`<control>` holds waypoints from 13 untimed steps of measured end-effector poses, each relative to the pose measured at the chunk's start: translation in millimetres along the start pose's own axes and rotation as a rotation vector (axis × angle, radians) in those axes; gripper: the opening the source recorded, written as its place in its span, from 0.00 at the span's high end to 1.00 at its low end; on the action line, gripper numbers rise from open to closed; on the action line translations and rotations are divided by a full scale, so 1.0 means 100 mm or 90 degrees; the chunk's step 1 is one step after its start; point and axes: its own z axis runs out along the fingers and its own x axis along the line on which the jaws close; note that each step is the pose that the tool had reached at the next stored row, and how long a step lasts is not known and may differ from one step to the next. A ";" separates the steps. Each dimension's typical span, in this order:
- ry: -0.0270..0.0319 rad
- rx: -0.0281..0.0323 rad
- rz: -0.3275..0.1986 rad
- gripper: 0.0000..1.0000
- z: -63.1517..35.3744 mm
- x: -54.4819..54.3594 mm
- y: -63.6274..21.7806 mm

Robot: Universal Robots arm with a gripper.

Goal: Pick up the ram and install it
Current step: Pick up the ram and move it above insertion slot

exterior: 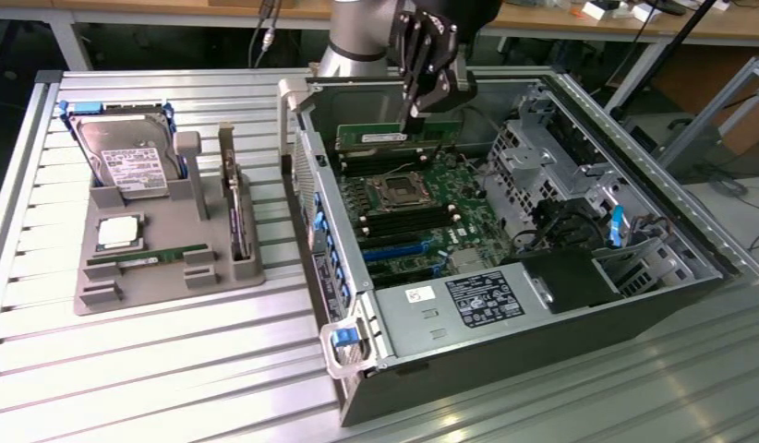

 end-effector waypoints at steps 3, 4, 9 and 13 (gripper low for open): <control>0.0000 0.0000 0.000 0.87 -0.003 0.00 -0.080; 0.0000 0.0000 0.000 0.87 -0.004 0.00 -0.112; 0.0000 0.0000 -0.001 0.87 -0.008 -0.01 -0.224; 0.0000 0.0000 -0.001 0.87 -0.011 -0.01 -0.313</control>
